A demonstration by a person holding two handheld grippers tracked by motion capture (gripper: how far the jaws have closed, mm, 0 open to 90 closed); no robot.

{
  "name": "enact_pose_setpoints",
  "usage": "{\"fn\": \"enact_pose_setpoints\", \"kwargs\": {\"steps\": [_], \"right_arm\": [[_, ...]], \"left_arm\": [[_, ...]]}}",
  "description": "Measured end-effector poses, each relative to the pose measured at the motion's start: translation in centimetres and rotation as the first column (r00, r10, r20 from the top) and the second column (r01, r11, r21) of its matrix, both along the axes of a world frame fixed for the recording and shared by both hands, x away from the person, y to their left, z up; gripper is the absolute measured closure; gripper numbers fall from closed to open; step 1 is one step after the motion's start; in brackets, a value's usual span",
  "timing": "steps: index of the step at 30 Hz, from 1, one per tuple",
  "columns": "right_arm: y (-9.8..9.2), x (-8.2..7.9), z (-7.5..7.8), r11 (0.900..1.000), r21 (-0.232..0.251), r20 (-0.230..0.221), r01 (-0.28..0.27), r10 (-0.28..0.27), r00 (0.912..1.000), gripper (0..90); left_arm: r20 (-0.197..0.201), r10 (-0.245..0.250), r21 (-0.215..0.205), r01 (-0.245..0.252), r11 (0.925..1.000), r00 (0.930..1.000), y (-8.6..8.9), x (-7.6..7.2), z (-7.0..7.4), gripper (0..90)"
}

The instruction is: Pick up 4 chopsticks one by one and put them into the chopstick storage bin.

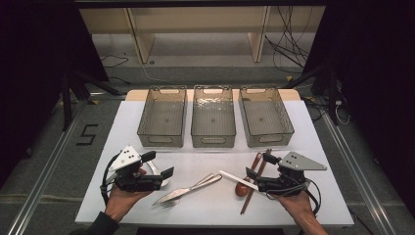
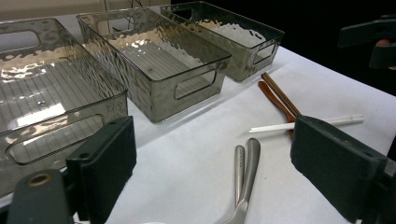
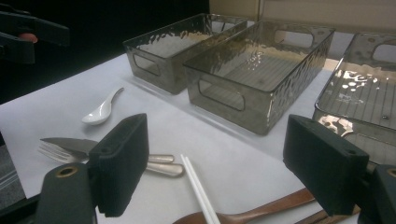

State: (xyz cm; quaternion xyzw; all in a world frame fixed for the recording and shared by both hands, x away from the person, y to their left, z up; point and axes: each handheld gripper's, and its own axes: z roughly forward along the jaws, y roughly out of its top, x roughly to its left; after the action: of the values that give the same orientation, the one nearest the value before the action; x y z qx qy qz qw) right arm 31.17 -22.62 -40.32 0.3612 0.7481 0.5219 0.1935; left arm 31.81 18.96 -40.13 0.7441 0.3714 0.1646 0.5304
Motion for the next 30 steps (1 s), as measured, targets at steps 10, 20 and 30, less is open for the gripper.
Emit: {"fn": "enact_pose_setpoints", "kwargs": {"steps": [10,20,30], "right_arm": [[0.0,0.1,0.3,1.000,-0.030,-0.008,-0.008,0.008,0.9999,24.5],[-0.2,0.8,1.2,0.966,-0.237,-0.023,-0.107,0.105,0.9943,29.7],[-0.6,2.5,0.9,0.896,-0.408,-0.135,-0.174,0.130,0.9823,29.9]], "left_arm": [[0.002,0.001,0.003,-0.001,1.0000,1.0000,0.0,0.0,0.0,13.8],[0.002,0.001,0.006,-0.001,1.0000,1.0000,0.0,0.0,0.0,13.8],[0.001,0.002,0.008,-0.002,1.0000,1.0000,0.0,0.1,0.0,13.8]]}}
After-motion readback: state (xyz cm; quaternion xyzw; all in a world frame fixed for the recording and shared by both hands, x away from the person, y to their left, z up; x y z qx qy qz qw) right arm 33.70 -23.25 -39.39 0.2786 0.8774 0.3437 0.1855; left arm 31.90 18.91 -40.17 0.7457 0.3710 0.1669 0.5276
